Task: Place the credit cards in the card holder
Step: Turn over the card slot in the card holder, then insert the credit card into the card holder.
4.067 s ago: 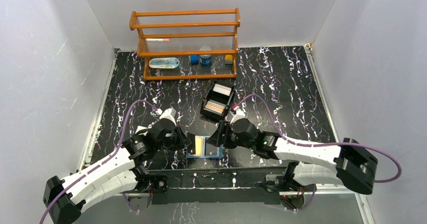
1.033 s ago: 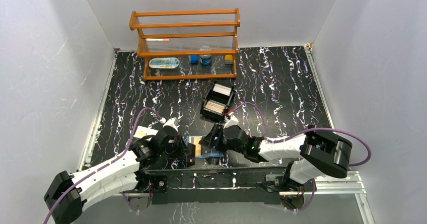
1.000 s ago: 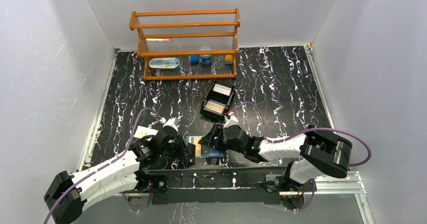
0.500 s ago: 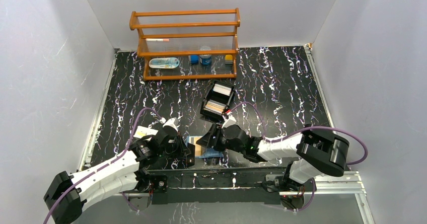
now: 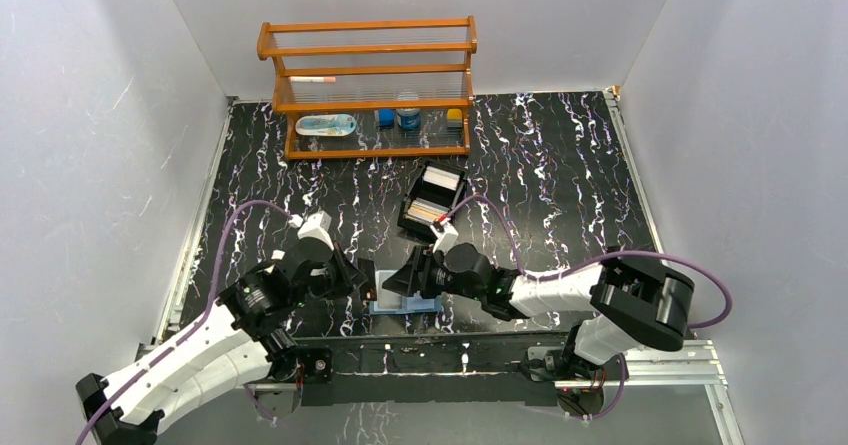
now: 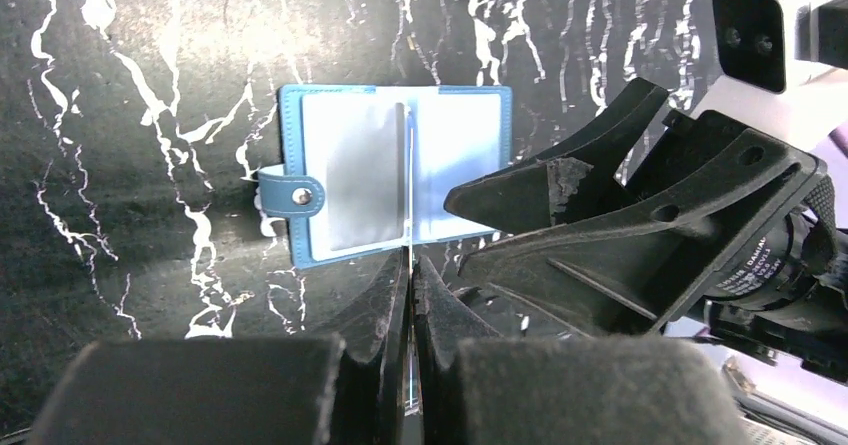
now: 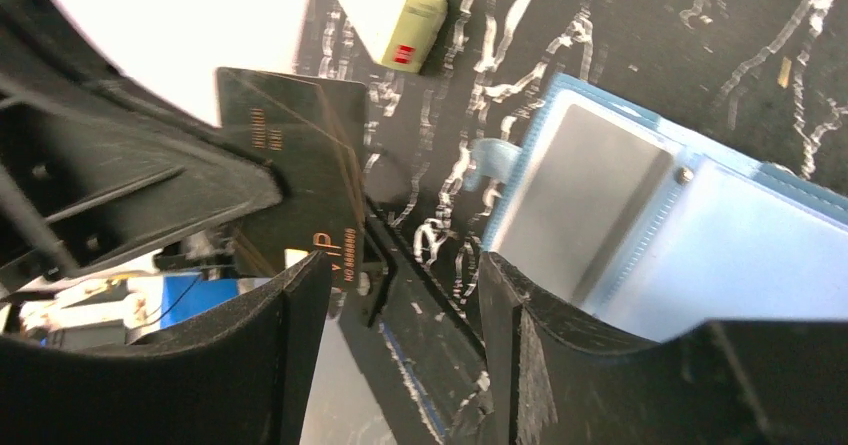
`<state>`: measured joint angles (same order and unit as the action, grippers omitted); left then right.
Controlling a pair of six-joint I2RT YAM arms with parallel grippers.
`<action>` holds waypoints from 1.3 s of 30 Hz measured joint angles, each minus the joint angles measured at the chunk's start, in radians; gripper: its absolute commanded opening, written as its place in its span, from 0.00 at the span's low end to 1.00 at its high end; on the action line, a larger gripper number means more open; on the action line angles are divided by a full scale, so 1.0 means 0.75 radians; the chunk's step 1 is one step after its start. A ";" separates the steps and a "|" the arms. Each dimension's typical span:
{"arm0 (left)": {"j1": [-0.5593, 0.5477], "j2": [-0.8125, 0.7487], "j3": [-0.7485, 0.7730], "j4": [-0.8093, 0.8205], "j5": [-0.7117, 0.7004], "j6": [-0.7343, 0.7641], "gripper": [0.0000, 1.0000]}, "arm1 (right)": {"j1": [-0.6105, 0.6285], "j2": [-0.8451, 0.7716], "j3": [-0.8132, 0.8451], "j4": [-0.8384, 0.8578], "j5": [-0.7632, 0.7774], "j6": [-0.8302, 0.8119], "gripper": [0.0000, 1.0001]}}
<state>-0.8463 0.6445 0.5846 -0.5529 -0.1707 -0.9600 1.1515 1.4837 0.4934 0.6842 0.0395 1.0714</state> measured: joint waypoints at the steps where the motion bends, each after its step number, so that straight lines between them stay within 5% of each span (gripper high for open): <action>1: 0.000 -0.027 0.001 0.007 0.009 0.000 0.00 | -0.007 -0.035 -0.009 0.010 -0.017 -0.012 0.63; 10: 0.001 -0.116 -0.085 0.330 0.276 -0.039 0.00 | -0.069 -0.173 -0.108 0.254 -0.185 -0.038 0.53; 14: 0.002 -0.117 -0.133 0.400 0.320 -0.058 0.00 | -0.074 -0.179 -0.135 0.313 -0.229 -0.031 0.20; 17: 0.007 -0.119 -0.141 0.395 0.319 -0.061 0.20 | -0.091 -0.181 -0.176 0.363 -0.237 -0.003 0.01; 19: 0.009 -0.111 -0.140 0.367 0.296 -0.059 0.36 | -0.095 -0.184 -0.198 0.406 -0.242 0.014 0.00; 21: 0.009 -0.093 -0.135 0.319 0.263 -0.057 0.41 | -0.091 -0.204 -0.230 0.429 -0.238 0.030 0.00; 29: 0.009 0.091 -0.085 0.129 0.064 -0.026 0.26 | -0.093 -0.240 -0.241 0.163 -0.114 -0.012 0.00; 33: 0.009 0.228 -0.132 0.145 0.043 -0.010 0.37 | -0.094 -0.240 -0.182 -0.013 -0.019 -0.040 0.00; 39: 0.009 0.245 -0.212 0.200 0.039 0.014 0.41 | -0.109 -0.164 -0.153 -0.093 0.060 -0.041 0.00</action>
<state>-0.8398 0.8284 0.4255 -0.4030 -0.1413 -0.9493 1.0698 1.3605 0.3786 0.6147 0.0841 1.0405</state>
